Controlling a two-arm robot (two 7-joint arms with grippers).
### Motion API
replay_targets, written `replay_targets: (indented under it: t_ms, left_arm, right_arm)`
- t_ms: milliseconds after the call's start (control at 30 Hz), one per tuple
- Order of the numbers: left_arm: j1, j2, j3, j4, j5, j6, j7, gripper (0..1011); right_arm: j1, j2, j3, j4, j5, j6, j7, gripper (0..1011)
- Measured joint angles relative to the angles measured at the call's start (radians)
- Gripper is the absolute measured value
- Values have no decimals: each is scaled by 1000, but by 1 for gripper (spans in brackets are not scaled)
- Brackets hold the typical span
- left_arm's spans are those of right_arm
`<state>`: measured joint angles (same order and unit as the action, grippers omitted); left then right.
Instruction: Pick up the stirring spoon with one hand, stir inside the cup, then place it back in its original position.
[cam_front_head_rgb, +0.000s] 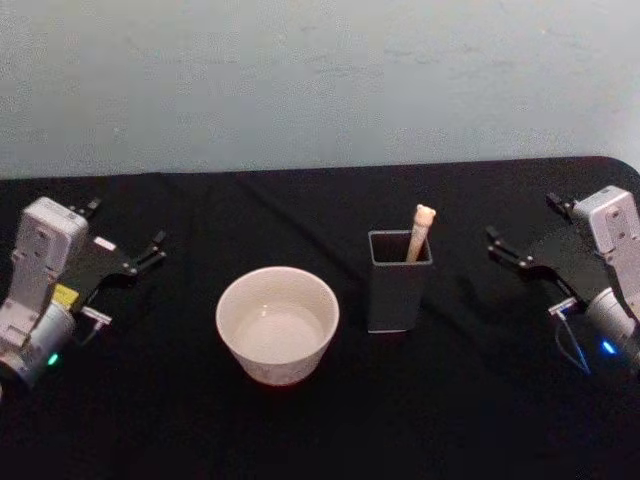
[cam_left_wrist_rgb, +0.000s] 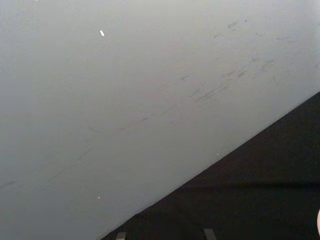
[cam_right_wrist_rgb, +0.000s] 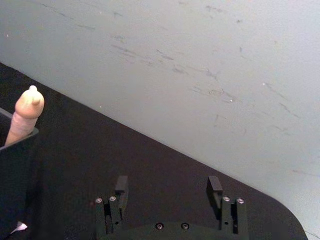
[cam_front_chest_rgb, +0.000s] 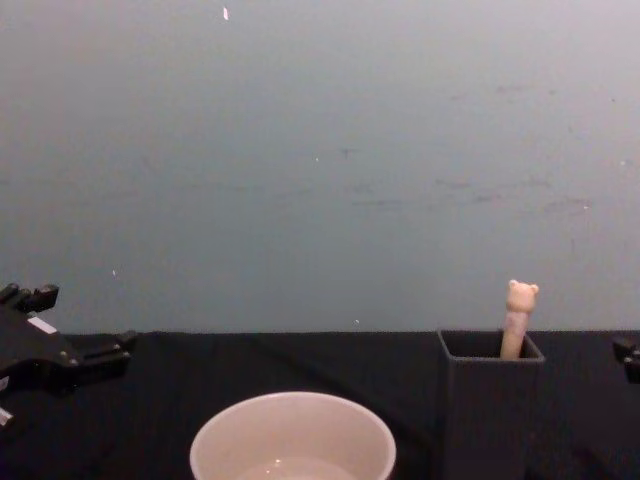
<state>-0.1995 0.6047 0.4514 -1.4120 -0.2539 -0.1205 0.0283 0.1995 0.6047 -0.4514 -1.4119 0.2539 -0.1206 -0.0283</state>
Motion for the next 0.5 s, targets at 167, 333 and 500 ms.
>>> replay_targets:
  t_ms: [167, 333, 500]
  left_arm:
    - [0, 0, 0, 0, 0, 0, 0, 1001]
    - [0, 0, 0, 0, 0, 0, 0, 1001]
    - [0, 0, 0, 0, 0, 0, 0, 1001]
  right_arm:
    - [0, 0, 0, 0, 0, 0, 0, 1000]
    - [0, 0, 0, 0, 0, 0, 0, 1000]
    - [0, 0, 0, 0, 0, 0, 0, 1000]
